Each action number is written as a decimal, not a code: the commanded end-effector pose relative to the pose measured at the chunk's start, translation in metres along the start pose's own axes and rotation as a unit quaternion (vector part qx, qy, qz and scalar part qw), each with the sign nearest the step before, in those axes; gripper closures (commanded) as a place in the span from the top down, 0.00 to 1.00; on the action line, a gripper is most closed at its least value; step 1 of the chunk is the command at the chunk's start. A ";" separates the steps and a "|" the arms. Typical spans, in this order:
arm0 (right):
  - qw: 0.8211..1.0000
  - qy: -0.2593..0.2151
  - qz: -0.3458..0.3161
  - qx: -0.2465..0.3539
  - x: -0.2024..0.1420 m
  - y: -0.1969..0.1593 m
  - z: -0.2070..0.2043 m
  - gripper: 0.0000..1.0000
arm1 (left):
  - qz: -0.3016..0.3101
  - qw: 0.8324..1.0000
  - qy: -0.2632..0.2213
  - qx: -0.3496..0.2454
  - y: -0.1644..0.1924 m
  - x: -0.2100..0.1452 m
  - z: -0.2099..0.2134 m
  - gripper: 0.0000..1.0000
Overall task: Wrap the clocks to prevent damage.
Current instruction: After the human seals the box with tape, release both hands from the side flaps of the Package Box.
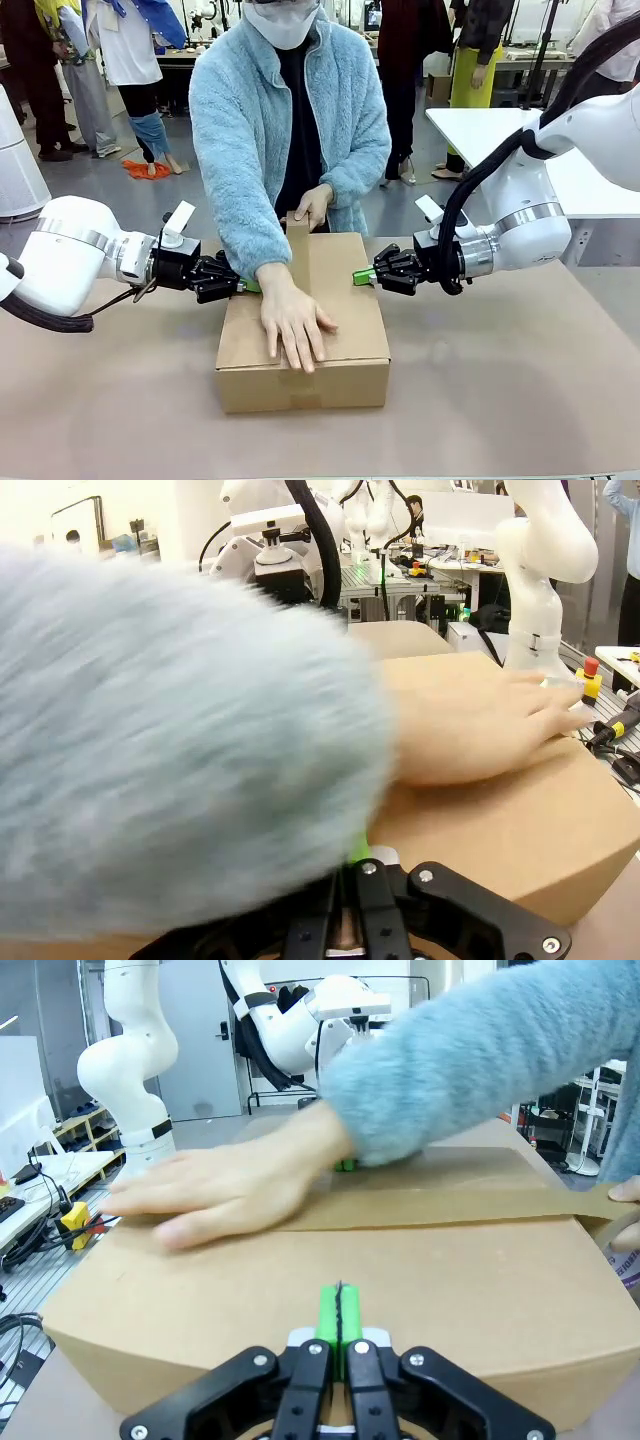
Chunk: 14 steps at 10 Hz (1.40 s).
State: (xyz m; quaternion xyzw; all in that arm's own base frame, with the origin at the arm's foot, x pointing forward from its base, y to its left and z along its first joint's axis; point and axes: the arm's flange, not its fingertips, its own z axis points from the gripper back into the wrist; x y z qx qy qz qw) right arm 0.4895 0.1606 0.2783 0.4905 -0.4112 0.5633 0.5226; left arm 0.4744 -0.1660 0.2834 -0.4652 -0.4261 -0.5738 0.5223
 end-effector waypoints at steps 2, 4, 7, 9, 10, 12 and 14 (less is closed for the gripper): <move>1.000 0.003 -0.004 -0.009 -0.002 0.001 -0.003 0.01 | -0.001 1.000 0.008 0.003 0.000 -0.002 -0.001 0.00; 1.000 0.003 -0.004 -0.009 -0.002 0.001 -0.003 0.01 | -0.001 1.000 0.008 0.003 0.000 -0.002 -0.001 0.00; 1.000 0.003 -0.004 -0.009 -0.002 0.001 -0.003 0.01 | -0.001 1.000 0.008 0.003 0.000 -0.002 -0.001 0.00; 1.000 0.003 -0.004 -0.009 -0.002 0.001 -0.003 0.01 | -0.001 1.000 0.008 0.003 0.000 -0.002 -0.001 0.00; 1.000 0.003 -0.004 -0.009 -0.002 0.001 -0.003 0.01 | -0.001 1.000 0.008 0.003 0.000 -0.002 -0.001 0.00; 1.000 0.003 -0.004 -0.009 -0.002 0.001 -0.003 0.01 | -0.001 1.000 0.008 0.003 0.000 -0.002 -0.001 0.00; 1.000 0.003 -0.004 -0.009 -0.002 0.001 -0.003 0.01 | -0.001 1.000 0.008 0.003 0.000 -0.002 -0.001 0.00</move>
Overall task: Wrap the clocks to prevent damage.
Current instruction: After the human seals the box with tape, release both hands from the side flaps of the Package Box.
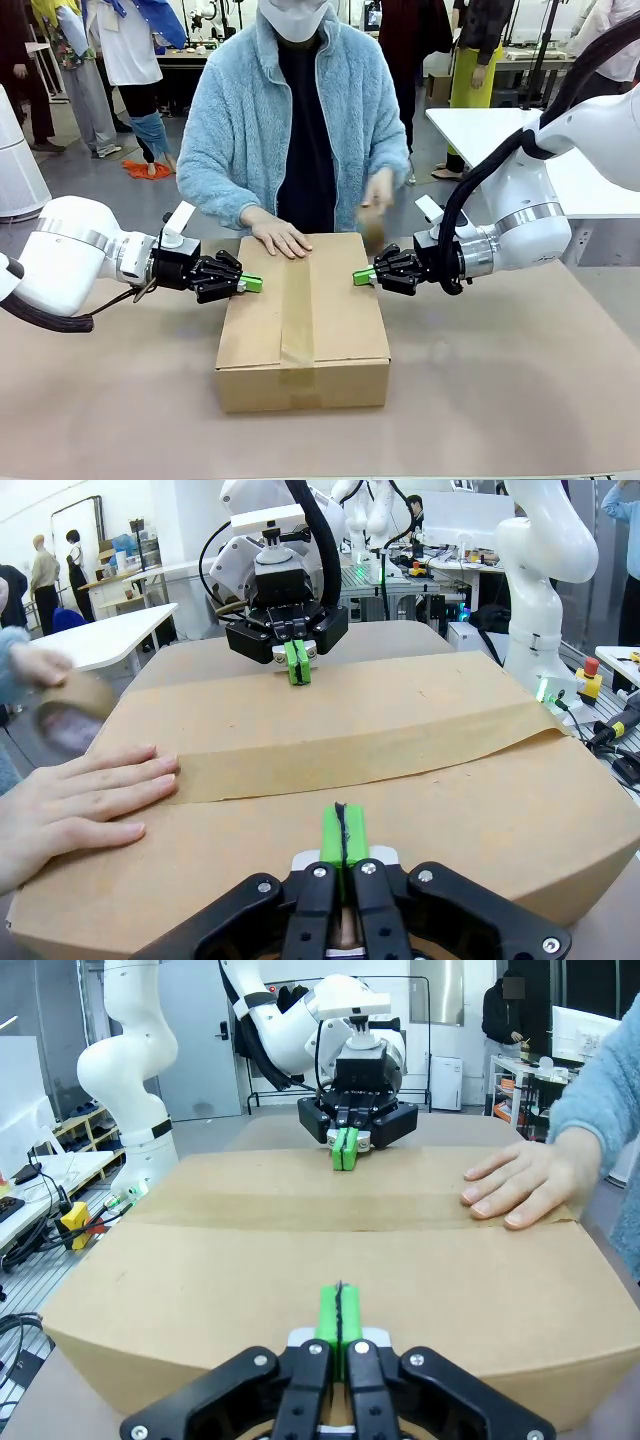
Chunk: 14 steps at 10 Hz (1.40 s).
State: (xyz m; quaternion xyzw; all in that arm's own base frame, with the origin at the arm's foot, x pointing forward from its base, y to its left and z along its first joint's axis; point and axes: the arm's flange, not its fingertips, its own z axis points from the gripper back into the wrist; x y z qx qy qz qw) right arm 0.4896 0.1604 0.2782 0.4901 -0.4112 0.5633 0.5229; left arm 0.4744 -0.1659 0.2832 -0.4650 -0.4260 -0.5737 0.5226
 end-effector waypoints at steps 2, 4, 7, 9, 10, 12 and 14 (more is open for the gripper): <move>1.000 0.003 -0.004 -0.009 -0.002 0.001 -0.003 0.01 | -0.001 1.000 0.008 0.003 0.000 -0.002 -0.001 0.00; 1.000 0.003 -0.004 -0.009 -0.002 0.001 -0.003 0.01 | -0.001 1.000 0.008 0.003 0.000 -0.002 -0.001 0.00; 1.000 0.003 -0.004 -0.009 -0.002 0.001 -0.003 0.01 | -0.001 1.000 0.008 0.003 0.000 -0.002 -0.001 0.00; 0.999 0.051 0.013 -0.006 0.035 0.014 0.012 0.01 | 0.001 0.999 0.047 0.006 -0.007 0.036 0.014 0.00; 0.997 0.077 0.015 -0.020 0.071 0.026 0.029 0.01 | 0.000 0.998 0.066 0.003 -0.016 0.072 0.031 0.00; 0.993 0.104 0.018 -0.056 0.139 0.051 0.068 0.01 | 0.013 0.997 0.077 0.015 -0.029 0.140 0.078 0.00; 0.988 0.125 0.021 -0.091 0.197 0.083 0.102 0.01 | 0.025 0.993 0.110 0.030 -0.054 0.187 0.116 0.00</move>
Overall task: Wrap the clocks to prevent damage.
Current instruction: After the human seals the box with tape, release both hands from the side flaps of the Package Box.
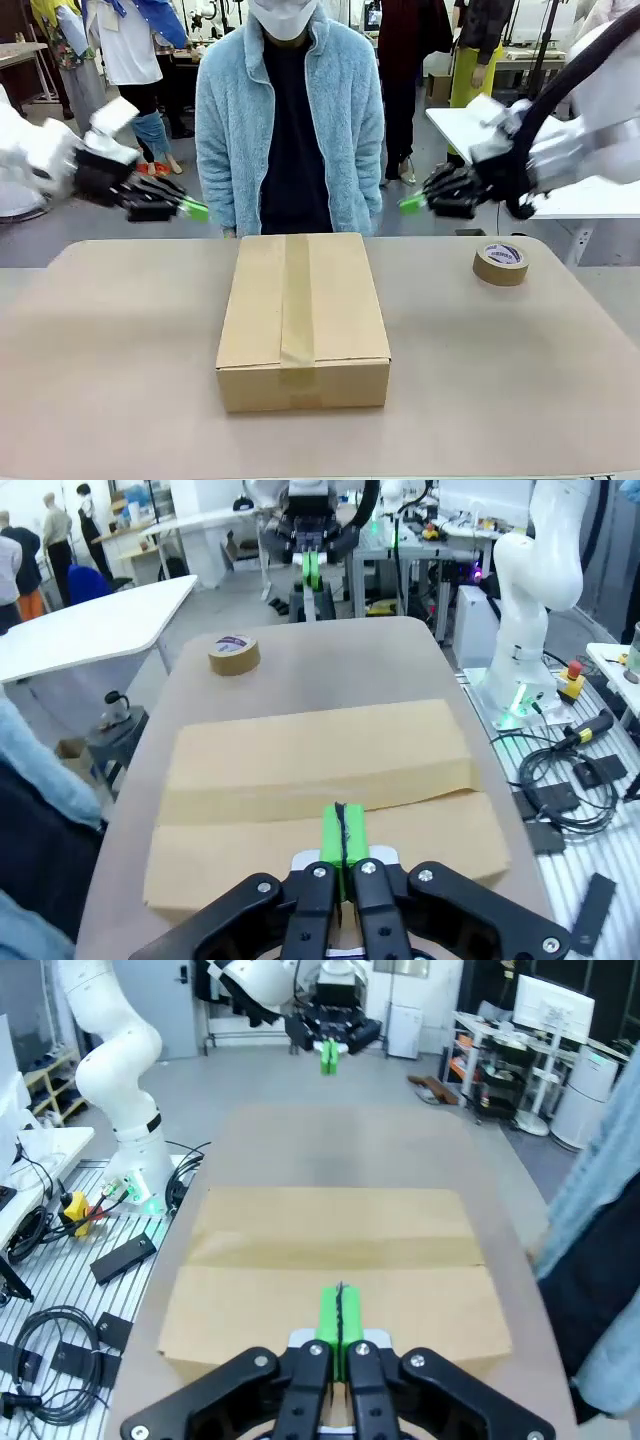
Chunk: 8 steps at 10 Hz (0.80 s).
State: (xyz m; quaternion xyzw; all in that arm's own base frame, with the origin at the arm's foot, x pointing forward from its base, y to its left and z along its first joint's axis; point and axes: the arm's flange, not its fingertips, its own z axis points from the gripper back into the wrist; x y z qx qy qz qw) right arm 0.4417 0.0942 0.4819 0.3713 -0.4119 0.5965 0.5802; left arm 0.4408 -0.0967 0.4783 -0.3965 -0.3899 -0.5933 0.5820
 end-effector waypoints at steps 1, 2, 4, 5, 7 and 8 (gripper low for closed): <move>0.998 0.034 -0.012 -0.046 0.032 0.027 0.032 0.01 | 0.020 0.998 0.058 0.005 -0.027 0.022 0.031 0.00; 0.996 0.054 -0.010 -0.066 0.052 0.041 0.046 0.01 | 0.041 0.994 0.100 0.027 -0.043 0.036 0.046 0.00; 0.992 0.093 -0.022 -0.086 0.077 0.058 0.057 0.01 | 0.077 0.981 0.168 0.055 -0.061 0.059 0.061 0.00; 0.989 0.122 -0.033 -0.077 0.082 0.063 0.056 0.01 | 0.084 0.977 0.184 0.071 -0.073 0.067 0.063 0.00; 0.983 0.156 -0.057 -0.080 0.081 0.061 0.052 0.01 | 0.089 0.972 0.198 0.093 -0.078 0.074 0.069 0.00; 0.979 0.170 -0.068 -0.085 0.078 0.055 0.052 0.01 | 0.097 0.967 0.212 0.102 -0.081 0.072 0.071 0.00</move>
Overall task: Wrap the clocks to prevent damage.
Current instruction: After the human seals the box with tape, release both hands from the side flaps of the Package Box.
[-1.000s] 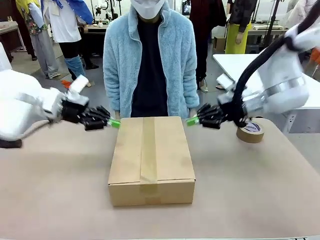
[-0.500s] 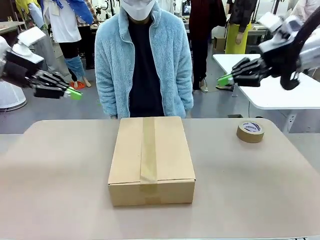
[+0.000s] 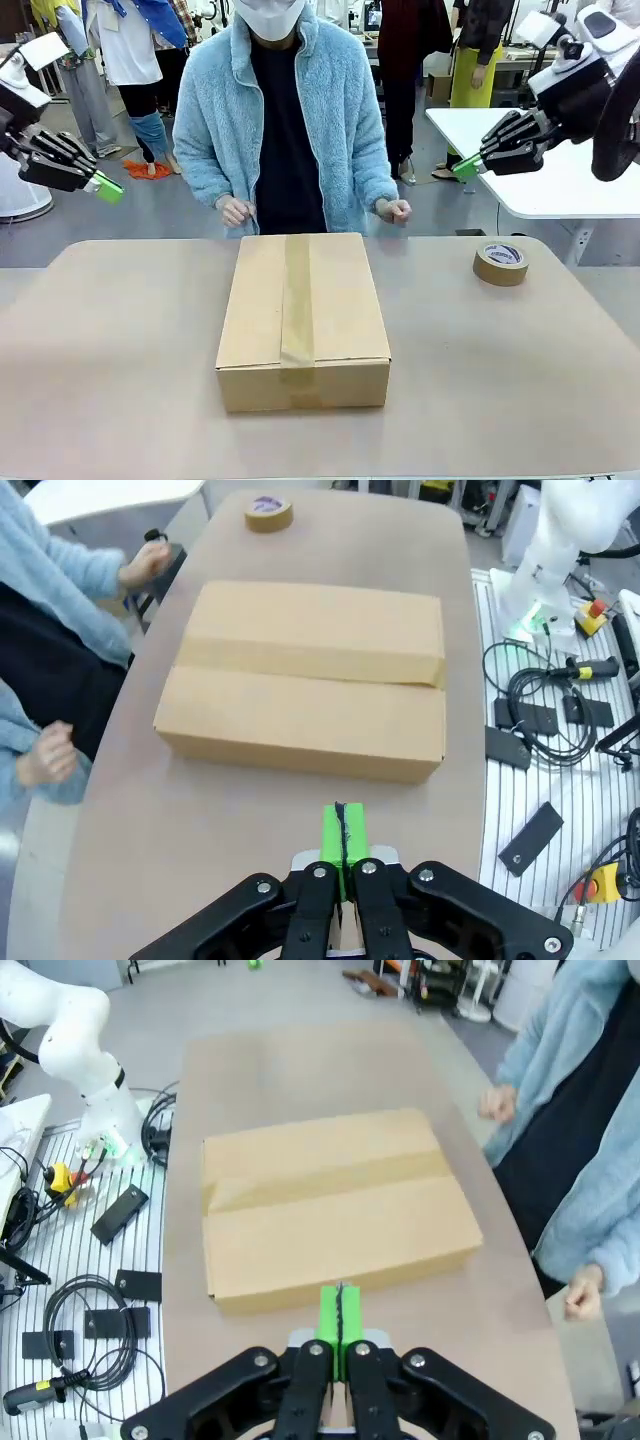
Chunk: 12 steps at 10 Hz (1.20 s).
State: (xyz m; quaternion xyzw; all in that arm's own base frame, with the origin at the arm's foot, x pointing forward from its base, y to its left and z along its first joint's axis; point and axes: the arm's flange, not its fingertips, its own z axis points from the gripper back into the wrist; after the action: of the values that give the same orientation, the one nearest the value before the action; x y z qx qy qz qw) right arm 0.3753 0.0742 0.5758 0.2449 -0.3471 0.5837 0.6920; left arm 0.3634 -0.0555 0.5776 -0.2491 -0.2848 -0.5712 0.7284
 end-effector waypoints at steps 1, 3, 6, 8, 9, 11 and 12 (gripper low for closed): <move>0.999 0.026 -0.019 0.003 -0.001 -0.008 -0.012 0.01 | 0.014 0.999 0.010 0.027 0.001 -0.005 -0.005 0.00; 1.000 0.014 -0.007 0.001 -0.003 -0.003 -0.006 0.01 | 0.003 1.000 0.005 0.010 0.001 -0.002 0.000 0.00; 1.000 0.014 -0.007 0.001 -0.003 -0.003 -0.006 0.01 | 0.003 1.000 0.005 0.010 0.001 -0.002 0.000 0.00; 1.000 0.014 -0.007 0.001 -0.003 -0.003 -0.006 0.01 | 0.003 1.000 0.005 0.010 0.001 -0.002 0.000 0.00; 1.000 0.014 -0.007 0.001 -0.003 -0.003 -0.006 0.01 | 0.003 1.000 0.005 0.010 0.001 -0.002 0.000 0.00; 1.000 0.014 -0.007 0.001 -0.003 -0.003 -0.006 0.01 | 0.003 1.000 0.005 0.010 0.001 -0.002 0.000 0.00; 1.000 0.014 -0.007 0.001 -0.003 -0.003 -0.006 0.01 | 0.003 1.000 0.005 0.010 0.001 -0.002 0.000 0.00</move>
State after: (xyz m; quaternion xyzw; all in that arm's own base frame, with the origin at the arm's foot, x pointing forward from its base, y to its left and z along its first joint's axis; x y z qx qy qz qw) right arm 0.3804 0.0757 0.5708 0.2447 -0.3397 0.5872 0.6927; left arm 0.3651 -0.0527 0.5732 -0.2442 -0.2941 -0.5707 0.7267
